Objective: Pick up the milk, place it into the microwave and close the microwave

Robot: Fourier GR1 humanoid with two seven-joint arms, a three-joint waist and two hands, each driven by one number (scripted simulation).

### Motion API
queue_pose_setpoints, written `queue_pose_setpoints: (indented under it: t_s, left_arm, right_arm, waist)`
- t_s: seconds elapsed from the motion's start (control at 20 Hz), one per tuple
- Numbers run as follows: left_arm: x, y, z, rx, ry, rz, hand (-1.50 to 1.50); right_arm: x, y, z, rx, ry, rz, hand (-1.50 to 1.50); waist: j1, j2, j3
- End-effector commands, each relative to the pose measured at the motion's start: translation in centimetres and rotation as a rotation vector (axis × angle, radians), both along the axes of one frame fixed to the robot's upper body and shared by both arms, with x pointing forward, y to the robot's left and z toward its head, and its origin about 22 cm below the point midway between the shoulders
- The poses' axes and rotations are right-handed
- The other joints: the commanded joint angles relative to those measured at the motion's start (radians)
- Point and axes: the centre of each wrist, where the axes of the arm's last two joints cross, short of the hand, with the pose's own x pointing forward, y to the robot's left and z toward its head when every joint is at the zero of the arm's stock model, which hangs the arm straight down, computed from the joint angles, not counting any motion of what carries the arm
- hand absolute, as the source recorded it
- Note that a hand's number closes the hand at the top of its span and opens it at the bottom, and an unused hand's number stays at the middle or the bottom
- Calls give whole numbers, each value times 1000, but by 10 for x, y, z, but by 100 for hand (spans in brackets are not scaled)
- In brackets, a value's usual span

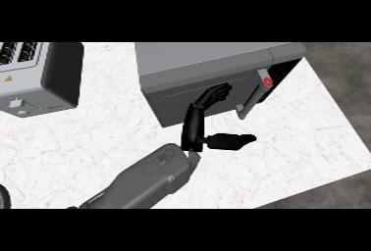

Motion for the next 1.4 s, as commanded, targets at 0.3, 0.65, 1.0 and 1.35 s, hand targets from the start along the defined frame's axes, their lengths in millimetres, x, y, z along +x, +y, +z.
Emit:
queue_pose_setpoints:
  t_s: [0.3, 0.65, 1.0, 1.35]
  left_arm:
    - [27, 4, 17, -36, -5, 108, -150]
    - [29, 5, 13, -45, -18, 97, -150]
    - [28, -1, 18, -53, -37, 64, -150]
    - [29, 2, 14, -53, -50, 81, -150]
  right_arm:
    - [10, 1, 14, -37, -39, -24, 150]
    - [18, -3, 18, -27, -50, -41, 150]
    - [38, 9, -42, 299, 174, 142, -150]
    - [46, -2, -38, 349, 202, 179, -150]
  waist:
    - [-2, 21, -1]
    - [17, 32, 1]
    - [21, 41, 4]
    - [10, 34, 3]
